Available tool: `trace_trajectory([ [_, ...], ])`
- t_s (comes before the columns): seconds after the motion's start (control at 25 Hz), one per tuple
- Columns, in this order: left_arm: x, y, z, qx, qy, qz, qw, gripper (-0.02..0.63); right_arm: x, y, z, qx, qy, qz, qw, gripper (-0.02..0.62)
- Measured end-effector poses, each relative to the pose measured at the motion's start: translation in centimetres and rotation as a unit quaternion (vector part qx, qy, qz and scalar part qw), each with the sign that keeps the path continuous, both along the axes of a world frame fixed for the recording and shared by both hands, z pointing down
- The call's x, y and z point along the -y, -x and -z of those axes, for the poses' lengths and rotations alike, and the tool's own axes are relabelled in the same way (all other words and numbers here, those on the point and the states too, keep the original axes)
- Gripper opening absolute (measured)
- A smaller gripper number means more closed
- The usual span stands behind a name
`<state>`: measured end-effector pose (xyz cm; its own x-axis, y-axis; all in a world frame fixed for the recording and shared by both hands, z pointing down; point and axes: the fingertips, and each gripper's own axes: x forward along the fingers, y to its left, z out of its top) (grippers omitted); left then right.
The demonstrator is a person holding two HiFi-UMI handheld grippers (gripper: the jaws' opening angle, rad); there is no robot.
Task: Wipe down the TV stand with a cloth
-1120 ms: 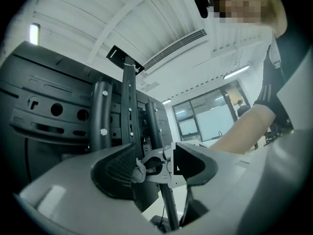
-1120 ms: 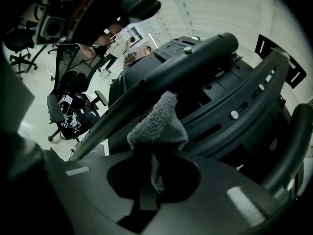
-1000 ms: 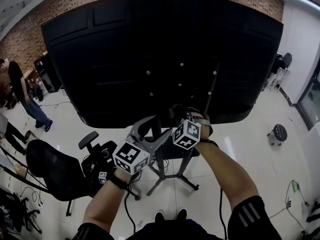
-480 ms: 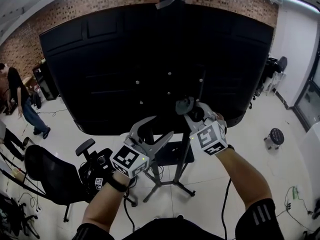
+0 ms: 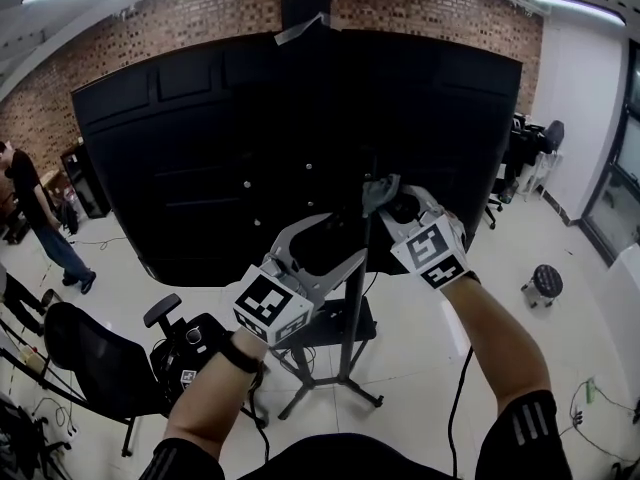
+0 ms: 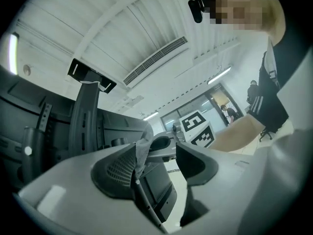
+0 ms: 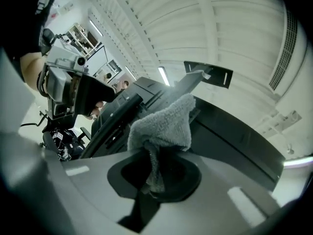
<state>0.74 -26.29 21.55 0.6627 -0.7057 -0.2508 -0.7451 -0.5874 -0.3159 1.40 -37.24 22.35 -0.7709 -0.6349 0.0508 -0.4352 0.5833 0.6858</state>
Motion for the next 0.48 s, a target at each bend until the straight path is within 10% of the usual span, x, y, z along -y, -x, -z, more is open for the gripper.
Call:
trace_trajectory([
  [0.48, 2.7, -2.5, -2.2, 0.012, 0.028, 0.019, 0.9994, 0.281, 7.1, -0.2, -2.6, -0.1, -0.039, -0.029, 0.994, 0.032],
])
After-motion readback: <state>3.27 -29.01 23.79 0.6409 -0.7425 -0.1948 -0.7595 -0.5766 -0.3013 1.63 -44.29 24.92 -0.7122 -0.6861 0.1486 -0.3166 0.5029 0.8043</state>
